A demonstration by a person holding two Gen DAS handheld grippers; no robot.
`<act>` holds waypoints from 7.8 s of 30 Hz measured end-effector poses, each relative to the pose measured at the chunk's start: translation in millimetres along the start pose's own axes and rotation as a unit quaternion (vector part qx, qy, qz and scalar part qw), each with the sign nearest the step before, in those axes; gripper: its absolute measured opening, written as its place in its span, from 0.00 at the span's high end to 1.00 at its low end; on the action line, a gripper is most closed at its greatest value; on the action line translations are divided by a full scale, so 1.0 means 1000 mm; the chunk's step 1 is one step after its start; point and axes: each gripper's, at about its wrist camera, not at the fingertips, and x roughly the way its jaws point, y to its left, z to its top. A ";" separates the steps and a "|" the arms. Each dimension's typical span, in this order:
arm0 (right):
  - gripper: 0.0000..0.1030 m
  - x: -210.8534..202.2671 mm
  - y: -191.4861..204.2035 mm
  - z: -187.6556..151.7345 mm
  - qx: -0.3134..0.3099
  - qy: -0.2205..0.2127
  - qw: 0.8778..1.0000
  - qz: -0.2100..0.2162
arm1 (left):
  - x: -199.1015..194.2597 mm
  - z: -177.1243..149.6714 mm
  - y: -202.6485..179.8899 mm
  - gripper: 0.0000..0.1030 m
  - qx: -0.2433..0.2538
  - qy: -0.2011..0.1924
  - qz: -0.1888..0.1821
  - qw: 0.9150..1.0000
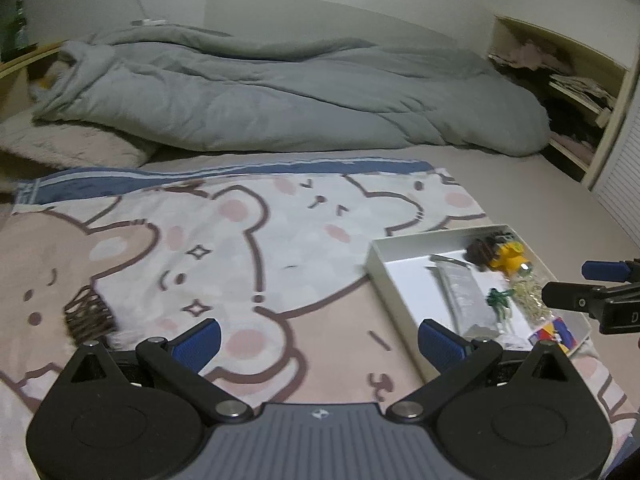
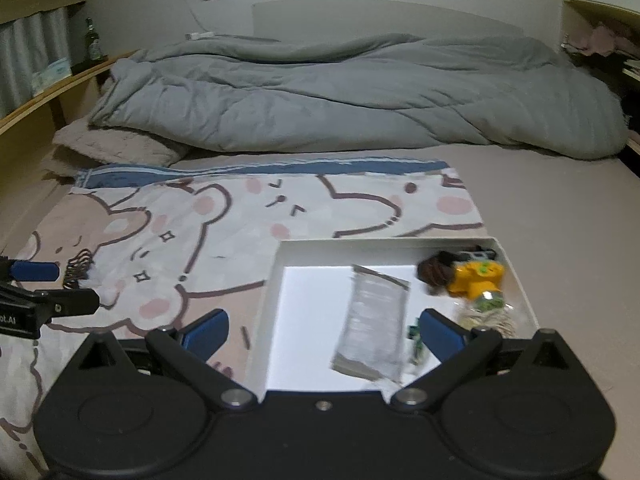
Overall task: Organize objects
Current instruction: 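Lift both tools away from the tray toward the dark claw clip, then close the left tool on the dark claw clip while the right tool grasps the white cloth bundle, then carry the claw clip with the left tool while the right tool carries the cloth bundle to the tray, then lower into the tray and open the right tool on the cloth bundle while the left tool releases the clip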
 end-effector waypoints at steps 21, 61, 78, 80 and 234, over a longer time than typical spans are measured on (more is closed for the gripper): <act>0.00 0.017 0.077 0.015 -0.037 -0.005 0.997 0.063 | -0.037 -0.005 0.067 0.00 -0.020 -0.022 0.062 0.998; 0.00 0.172 0.226 -0.001 -0.116 0.006 0.970 0.213 | 0.094 0.015 0.231 0.08 -0.179 0.067 0.147 0.970; 0.37 0.232 0.305 -0.017 -0.306 0.035 0.918 0.248 | 0.133 0.001 0.258 0.09 -0.243 0.107 0.115 0.957; 0.41 0.234 0.304 -0.017 -0.305 0.050 0.915 0.259 | 0.137 -0.001 0.257 0.18 -0.241 0.113 0.116 0.957; 0.62 0.108 -0.144 -0.043 0.111 0.154 0.982 -0.001 | 0.144 -0.041 -0.150 0.56 -0.130 0.145 -0.008 0.981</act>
